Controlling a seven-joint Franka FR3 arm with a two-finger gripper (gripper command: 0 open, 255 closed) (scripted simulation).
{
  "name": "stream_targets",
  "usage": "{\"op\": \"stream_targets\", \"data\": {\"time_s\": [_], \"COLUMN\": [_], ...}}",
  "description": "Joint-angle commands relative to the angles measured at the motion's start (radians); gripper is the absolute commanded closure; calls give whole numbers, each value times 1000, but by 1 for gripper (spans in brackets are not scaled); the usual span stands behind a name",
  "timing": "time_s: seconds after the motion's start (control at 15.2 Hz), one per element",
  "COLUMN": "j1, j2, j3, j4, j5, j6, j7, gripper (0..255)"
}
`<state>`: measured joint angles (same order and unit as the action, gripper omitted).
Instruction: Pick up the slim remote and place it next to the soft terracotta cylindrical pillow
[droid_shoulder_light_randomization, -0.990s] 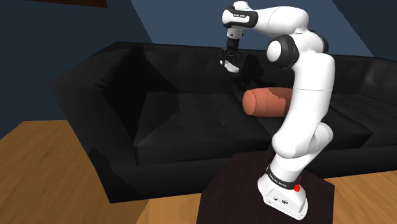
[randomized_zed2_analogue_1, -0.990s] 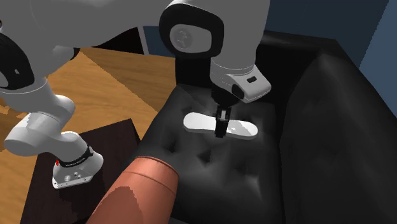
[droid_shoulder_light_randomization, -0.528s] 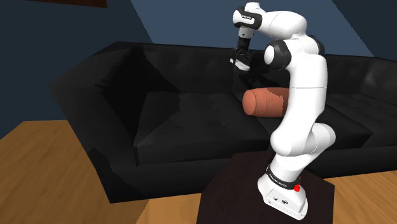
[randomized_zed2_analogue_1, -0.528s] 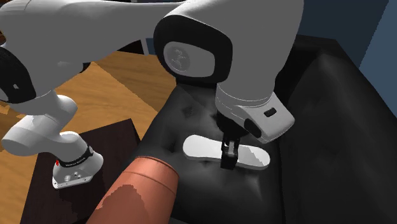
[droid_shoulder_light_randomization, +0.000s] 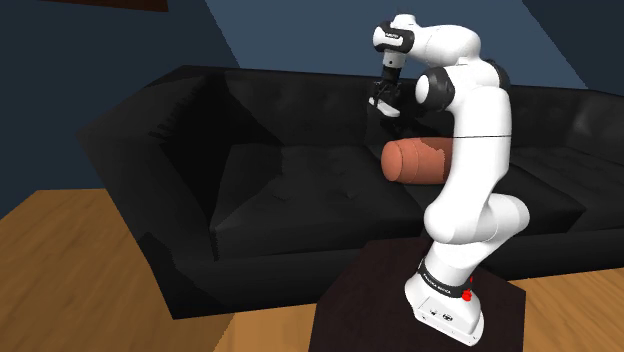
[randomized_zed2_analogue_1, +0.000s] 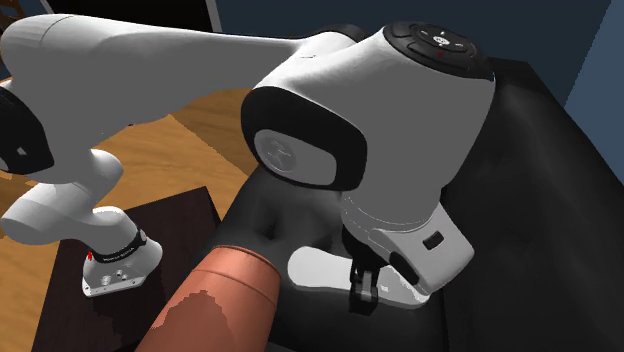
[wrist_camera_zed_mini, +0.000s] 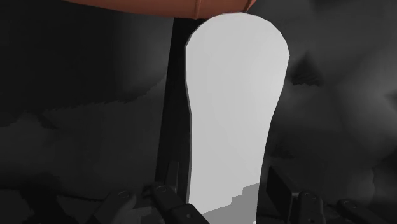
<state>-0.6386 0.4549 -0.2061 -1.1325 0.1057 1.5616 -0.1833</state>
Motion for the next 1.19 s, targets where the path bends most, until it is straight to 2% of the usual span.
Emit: {"op": "stream_targets", "data": {"time_s": [0.0,1.12], "j1": [2,18], "j2": [-2,-22], "j3": [0,3], "j4": [-27,-288], "j5": [0,-1], "j6": [26,267], "j7": [-1,-9], "gripper": [255,255]}}
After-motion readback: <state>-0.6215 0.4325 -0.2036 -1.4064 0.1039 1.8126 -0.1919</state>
